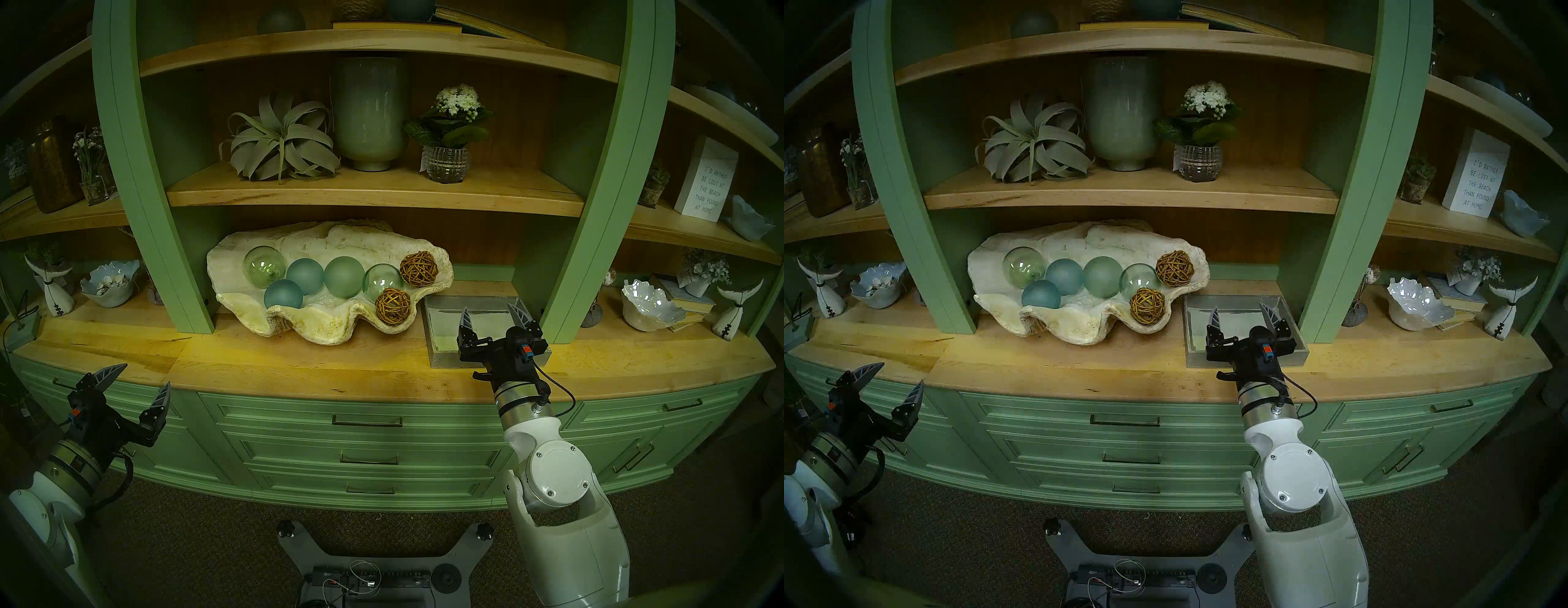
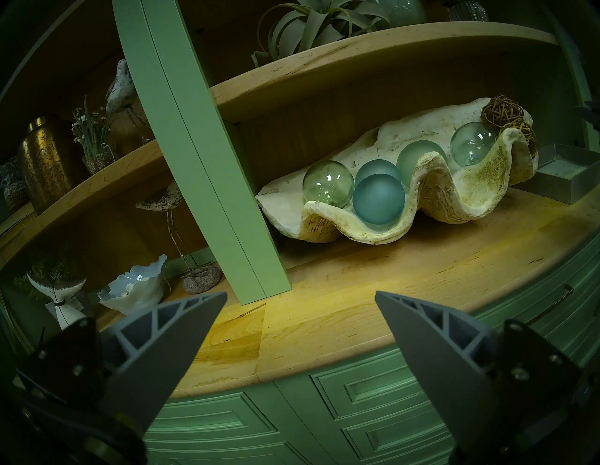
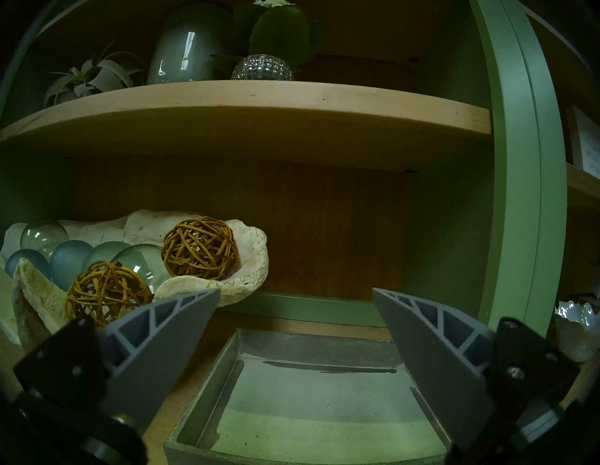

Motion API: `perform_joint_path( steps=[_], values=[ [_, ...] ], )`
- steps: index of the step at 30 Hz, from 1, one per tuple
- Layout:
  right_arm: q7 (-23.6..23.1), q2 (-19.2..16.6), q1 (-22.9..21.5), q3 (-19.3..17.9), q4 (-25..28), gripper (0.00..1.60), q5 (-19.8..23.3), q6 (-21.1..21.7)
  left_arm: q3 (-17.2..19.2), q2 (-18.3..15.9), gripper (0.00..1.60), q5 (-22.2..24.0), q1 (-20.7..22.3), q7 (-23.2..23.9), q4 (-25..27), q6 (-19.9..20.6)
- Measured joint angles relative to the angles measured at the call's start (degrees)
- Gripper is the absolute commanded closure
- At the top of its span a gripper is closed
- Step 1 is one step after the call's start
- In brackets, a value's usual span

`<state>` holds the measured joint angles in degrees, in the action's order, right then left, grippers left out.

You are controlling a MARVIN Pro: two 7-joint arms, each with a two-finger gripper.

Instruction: Put wooden balls into bowl

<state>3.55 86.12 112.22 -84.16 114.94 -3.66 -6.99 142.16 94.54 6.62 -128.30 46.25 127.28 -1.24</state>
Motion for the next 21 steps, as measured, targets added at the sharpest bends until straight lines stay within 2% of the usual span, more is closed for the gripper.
perform_joint_path(
  steps=[21],
  values=[
    [0.2, -0.1, 0.0, 0.0, 0.0, 0.00, 0.0, -0.1, 0.0, 0.0, 0.00, 0.0, 0.0, 0.0, 0.0, 0.0]
  ],
)
